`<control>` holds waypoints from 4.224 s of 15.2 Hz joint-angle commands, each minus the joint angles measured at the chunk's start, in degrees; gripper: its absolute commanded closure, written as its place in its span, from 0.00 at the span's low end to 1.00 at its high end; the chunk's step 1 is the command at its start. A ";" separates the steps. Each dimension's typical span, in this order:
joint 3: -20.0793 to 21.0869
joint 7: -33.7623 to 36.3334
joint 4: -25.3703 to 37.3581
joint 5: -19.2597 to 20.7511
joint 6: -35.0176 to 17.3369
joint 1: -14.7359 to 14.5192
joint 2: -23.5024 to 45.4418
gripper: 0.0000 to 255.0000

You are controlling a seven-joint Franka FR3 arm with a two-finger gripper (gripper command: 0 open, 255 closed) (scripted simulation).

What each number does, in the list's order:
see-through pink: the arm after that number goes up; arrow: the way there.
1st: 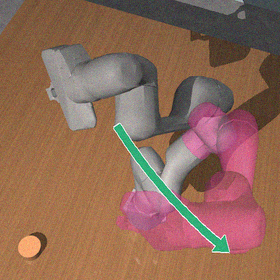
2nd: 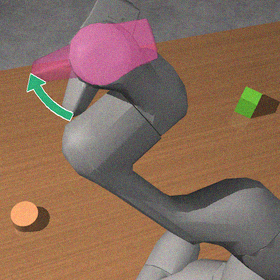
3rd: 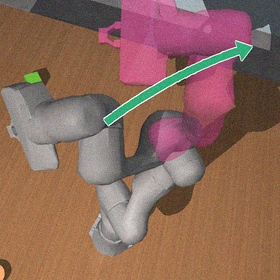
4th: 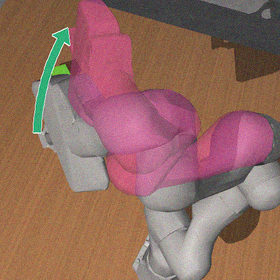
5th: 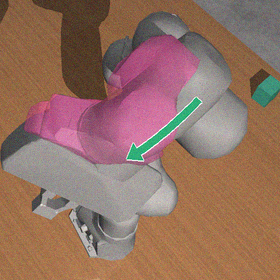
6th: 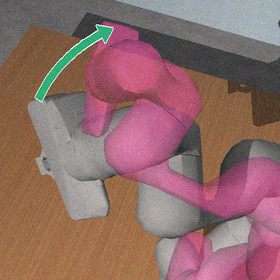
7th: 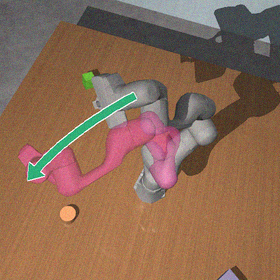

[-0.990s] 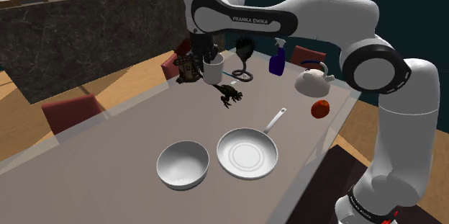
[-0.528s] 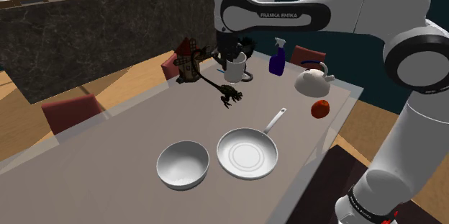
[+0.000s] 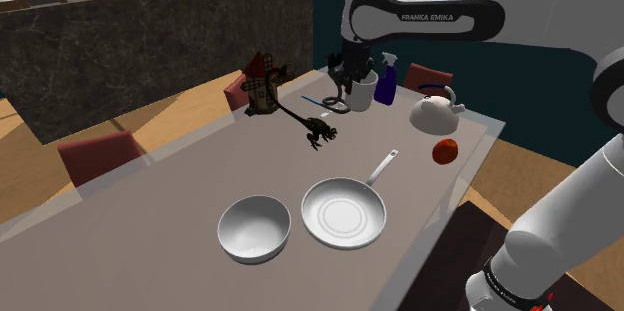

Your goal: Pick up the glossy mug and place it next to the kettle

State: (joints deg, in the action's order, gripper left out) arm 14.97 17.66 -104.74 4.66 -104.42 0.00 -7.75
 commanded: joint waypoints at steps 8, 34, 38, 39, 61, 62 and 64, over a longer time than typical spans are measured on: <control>-8.06 -12.56 -11.67 -2.04 -1.49 3.89 -11.34 1.00; -35.78 -49.04 -15.18 2.81 -1.94 14.85 -16.83 1.00; -40.58 -55.19 -11.90 2.46 -1.96 15.94 -13.87 1.00; -41.28 -56.11 -11.33 2.32 -1.95 16.09 -13.35 1.00; -43.39 -56.67 -26.98 2.84 -19.05 16.63 -11.85 1.00; -43.53 -56.75 -27.57 2.80 -19.85 16.63 -11.61 1.00; -43.81 -56.93 -28.70 2.70 -21.47 16.60 -11.10 1.00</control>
State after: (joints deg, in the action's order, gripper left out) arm -28.65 -39.10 -132.96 7.42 -125.07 16.61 -19.15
